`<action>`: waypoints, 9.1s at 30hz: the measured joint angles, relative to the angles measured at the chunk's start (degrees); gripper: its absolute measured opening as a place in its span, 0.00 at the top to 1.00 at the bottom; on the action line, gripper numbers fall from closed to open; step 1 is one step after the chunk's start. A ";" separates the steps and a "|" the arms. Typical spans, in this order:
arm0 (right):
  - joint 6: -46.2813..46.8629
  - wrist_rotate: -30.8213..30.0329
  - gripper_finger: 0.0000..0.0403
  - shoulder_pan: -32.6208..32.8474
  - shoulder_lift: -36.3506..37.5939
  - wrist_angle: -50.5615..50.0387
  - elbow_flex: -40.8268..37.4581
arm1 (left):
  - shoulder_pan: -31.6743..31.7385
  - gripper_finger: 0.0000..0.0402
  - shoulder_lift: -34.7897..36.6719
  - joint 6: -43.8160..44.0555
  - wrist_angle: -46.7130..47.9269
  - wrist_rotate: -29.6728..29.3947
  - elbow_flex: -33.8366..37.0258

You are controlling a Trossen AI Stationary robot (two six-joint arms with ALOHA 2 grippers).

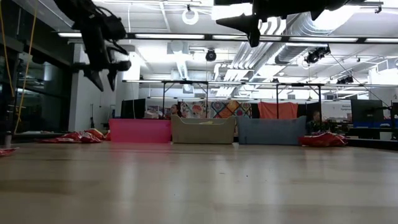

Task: Sort candy
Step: Put the yellow candy into the gray bin, then put the red candy into the black bin

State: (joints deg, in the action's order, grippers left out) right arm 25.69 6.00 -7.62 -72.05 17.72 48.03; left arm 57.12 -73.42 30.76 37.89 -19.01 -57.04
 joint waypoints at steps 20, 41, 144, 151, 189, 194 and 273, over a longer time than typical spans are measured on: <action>1.36 0.48 0.50 0.15 -0.02 -4.22 0.00 | 3.21 0.62 -18.93 34.43 -7.14 -9.10 0.23; 0.85 0.59 0.50 0.15 -0.02 -10.52 0.02 | 4.04 0.62 -27.66 50.94 -3.94 -13.76 -2.48; -13.15 -3.97 0.51 -2.54 1.29 7.45 0.04 | -27.06 0.91 -25.46 -22.41 -30.80 10.00 -12.58; -14.25 -3.96 0.51 -2.54 1.29 7.44 0.04 | -26.73 0.68 -25.51 -19.76 -26.71 9.47 -15.87; -7.72 1.75 0.51 -3.24 2.08 7.34 0.04 | -59.67 0.61 18.40 -14.34 -59.68 10.50 26.22; -6.64 1.83 0.51 -2.67 2.06 7.35 0.04 | -59.98 0.61 18.13 -20.11 -59.61 10.48 25.81; 44.43 1.10 0.99 34.26 -5.65 -46.72 -6.39 | -59.74 0.61 21.19 -21.87 -54.52 -3.73 25.88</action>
State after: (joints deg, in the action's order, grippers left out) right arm 70.12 7.10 26.64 -77.70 -29.00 41.64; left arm -2.61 -52.23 8.88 -16.63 -22.74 -31.16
